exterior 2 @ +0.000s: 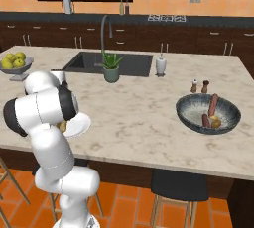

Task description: Place one bun and one sausage from the bowl on each plate.

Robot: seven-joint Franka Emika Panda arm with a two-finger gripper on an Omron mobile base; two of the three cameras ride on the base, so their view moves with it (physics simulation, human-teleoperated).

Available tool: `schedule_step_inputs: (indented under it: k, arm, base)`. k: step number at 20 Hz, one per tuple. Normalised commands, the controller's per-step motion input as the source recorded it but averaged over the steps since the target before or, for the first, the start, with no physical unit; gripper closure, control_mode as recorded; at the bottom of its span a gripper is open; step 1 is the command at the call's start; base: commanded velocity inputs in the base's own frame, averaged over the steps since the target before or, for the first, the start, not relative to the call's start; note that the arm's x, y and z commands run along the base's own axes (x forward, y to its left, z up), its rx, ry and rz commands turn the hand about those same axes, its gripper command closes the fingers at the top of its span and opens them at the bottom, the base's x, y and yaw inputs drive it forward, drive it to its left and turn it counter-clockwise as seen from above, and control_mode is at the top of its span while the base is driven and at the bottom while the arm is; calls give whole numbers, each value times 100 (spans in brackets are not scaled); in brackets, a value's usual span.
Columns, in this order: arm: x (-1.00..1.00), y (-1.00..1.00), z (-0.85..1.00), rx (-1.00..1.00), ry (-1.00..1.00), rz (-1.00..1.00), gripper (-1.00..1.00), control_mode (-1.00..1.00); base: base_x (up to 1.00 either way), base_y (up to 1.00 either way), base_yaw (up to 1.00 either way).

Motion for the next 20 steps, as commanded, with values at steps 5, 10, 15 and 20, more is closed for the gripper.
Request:
schedule_step_inputs:
  k: [5,10,15,20]
  arm:
    - [0,0,0,0,0,0,-100,-100]
    - [0,0,8,-3,0,0,-100,-100]
    - [-22,-1,52,-6,0,0,-100,-100]
    - [-62,-39,57,-3,2,-2,-100,-100]
  base:
    - [0,0,0]
    - [0,0,0]
    - [0,0,0]
    - [0,0,0]
